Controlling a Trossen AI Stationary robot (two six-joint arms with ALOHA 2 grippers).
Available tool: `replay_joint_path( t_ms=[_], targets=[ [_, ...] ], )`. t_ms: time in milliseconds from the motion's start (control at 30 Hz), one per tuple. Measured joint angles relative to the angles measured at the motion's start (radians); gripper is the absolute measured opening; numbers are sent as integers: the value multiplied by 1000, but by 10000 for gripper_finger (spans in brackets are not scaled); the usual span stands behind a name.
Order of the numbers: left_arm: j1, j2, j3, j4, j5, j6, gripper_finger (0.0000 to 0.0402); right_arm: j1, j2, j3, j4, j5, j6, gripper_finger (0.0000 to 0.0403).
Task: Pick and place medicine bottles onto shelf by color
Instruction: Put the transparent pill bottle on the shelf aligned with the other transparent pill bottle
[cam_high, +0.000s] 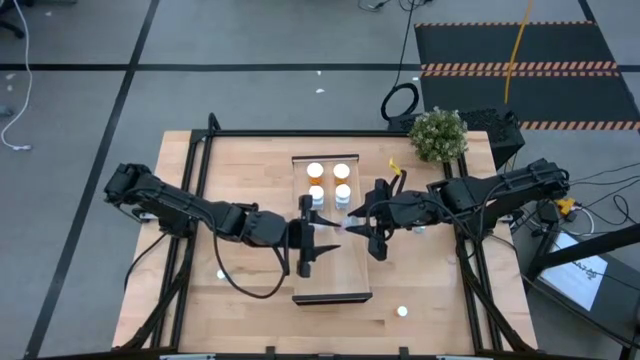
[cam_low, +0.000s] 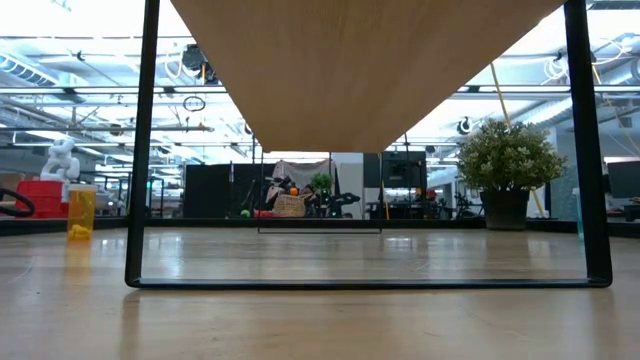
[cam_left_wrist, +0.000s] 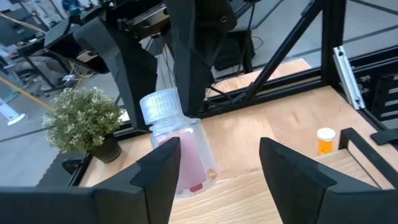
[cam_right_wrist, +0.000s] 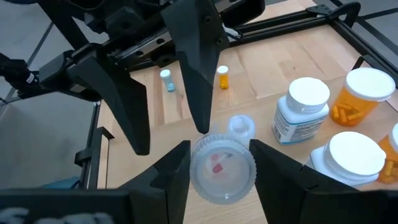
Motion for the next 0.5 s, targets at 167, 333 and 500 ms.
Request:
replay_joint_path(
  t_ms=[167, 333, 500],
  targets=[
    [1, 0, 0, 0, 21, -2, 241, 0, 4, 0, 0, 0, -8, 150],
    [8, 0, 0, 0, 24, -4, 252, -1, 11, 0, 0, 1, -26, 150],
    [2, 0, 0, -1, 23, -4, 253, -1, 11, 0, 1, 0, -26, 150]
  ],
)
